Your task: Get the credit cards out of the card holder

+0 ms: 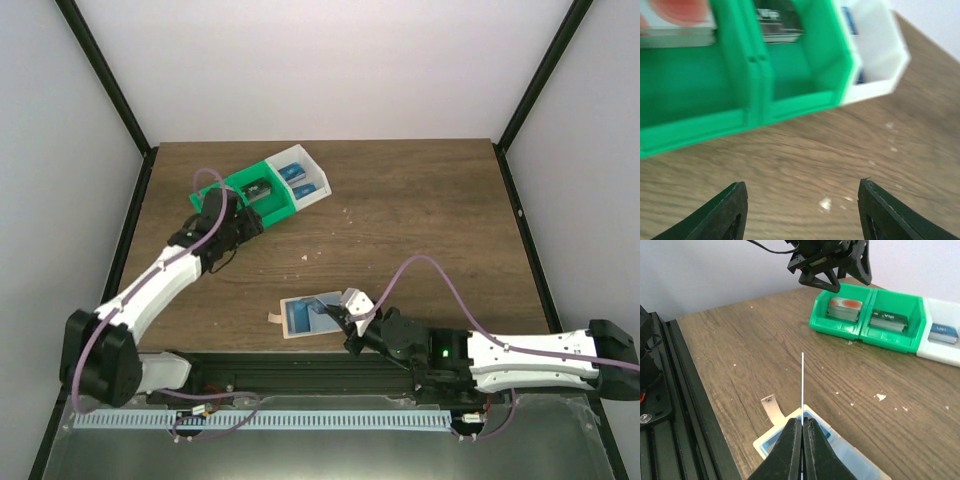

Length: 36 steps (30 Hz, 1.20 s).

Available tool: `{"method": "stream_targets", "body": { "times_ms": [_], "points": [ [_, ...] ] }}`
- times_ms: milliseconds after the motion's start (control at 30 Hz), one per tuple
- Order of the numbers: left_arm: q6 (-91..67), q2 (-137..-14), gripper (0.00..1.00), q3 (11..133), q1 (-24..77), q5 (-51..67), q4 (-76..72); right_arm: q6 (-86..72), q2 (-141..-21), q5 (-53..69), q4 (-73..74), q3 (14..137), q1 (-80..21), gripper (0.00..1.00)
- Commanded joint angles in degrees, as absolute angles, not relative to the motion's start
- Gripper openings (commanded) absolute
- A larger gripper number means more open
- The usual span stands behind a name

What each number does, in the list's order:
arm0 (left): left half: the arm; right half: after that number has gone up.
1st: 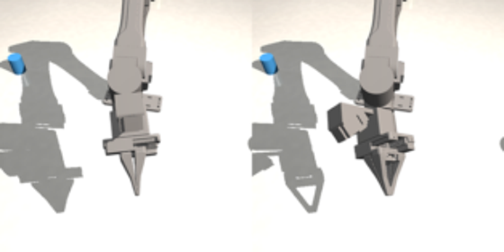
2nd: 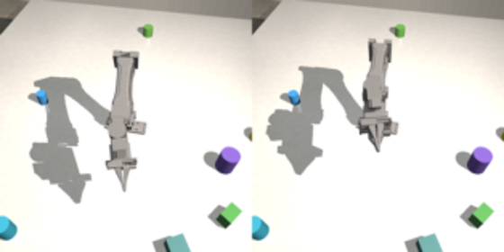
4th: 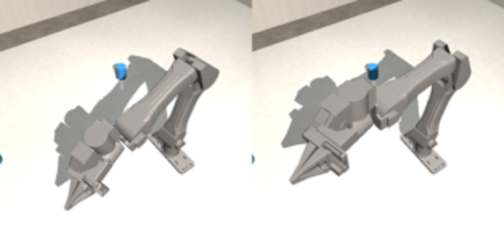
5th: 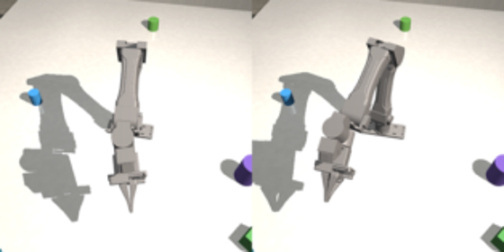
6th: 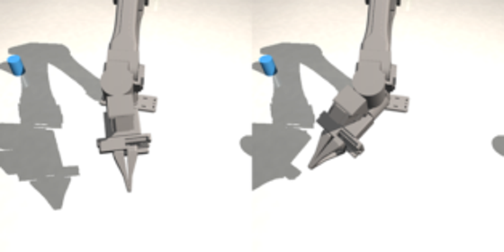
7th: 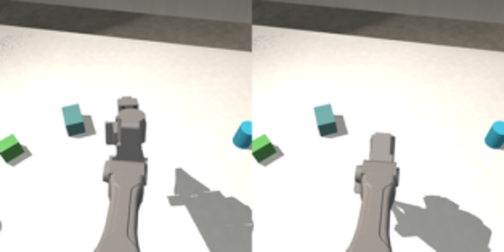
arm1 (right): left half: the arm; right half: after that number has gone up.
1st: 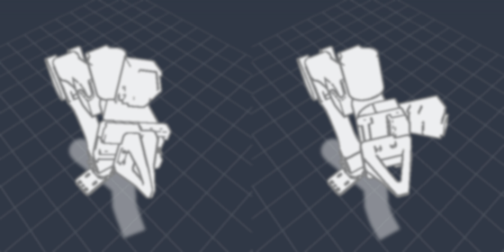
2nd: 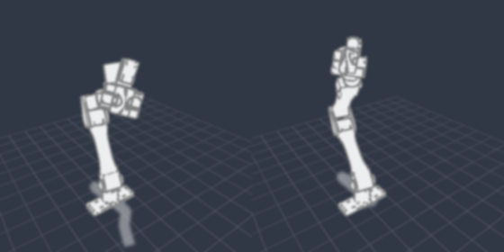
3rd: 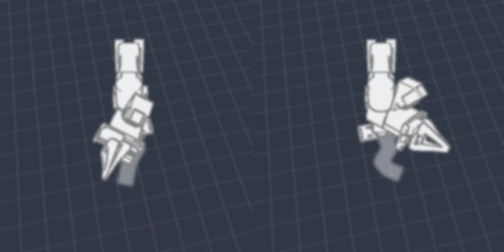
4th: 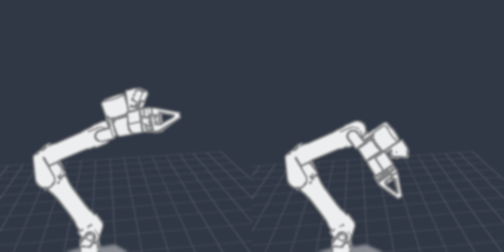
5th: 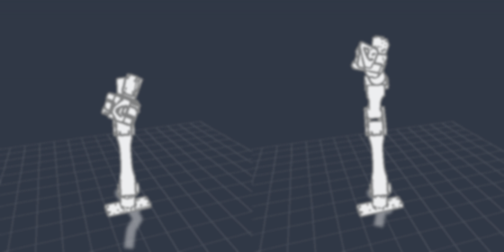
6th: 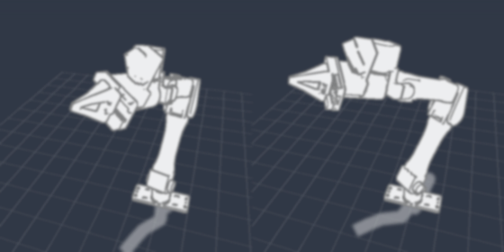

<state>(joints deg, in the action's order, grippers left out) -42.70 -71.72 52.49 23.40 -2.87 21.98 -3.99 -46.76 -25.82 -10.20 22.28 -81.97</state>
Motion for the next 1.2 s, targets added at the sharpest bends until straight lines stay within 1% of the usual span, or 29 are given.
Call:
{"method": "stream_targets", "body": {
  "times_ms": [0, 67, 167, 300, 433, 567, 667, 800, 1167],
  "points": [
    [-38.35, -78.52, 0.6, 55.04, 18.63, -3.52, 21.81, -12.7, -44.79, -25.97, -6.16, 22.21, -82.45, 0.0],
    [-38.32, -81.54, 0.6, 56.85, 18.42, -3.19, 20.55, -15.42, -44.28, -24.01, -5.65, 22.96, -82.44, 0.0],
    [-38.66, -85.71, 0.6, 59.78, 17.99, -4.95, 19.46, -21.5, -44.91, -24.25, -2.95, 24.19, -82.49, 0.01],
    [-38.0, -90.21, 0.63, 64.89, 17.7, -8.87, 18.8, -23.14, -46.77, -21.36, -2.36, 24.9, -82.46, 0.0],
    [-38.05, -95.37, 0.68, 70.84, 16.79, -10.53, 21.92, -23.2, -47.87, -21.08, -0.53, 26.29, -82.49, 0.01],
    [-37.54, -98.43, 0.68, 73.71, 16.65, -10.16, 22.48, -22.31, -47.5, -22.42, 0.05, 26.47, -82.46, 0.01],
    [-38.11, -101.22, 0.66, 76.16, 16.43, -10.09, 25.46, -21.2, -46.95, -23.25, 0.01, 26.58, -82.49, 0.01],
    [-38.91, -102.08, 0.59, 76.1, 16.33, -10.78, 25.14, -19.94, -46.44, -22.7, -0.59, 26.43, -82.44, 0.0],
    [-38.74, -106.59, 0.52, 78.17, 16.18, -11.94, 26.57, -21.05, -45.58, -23.82, 1.19, 27.11, -82.44, 0.0]
  ]
}}
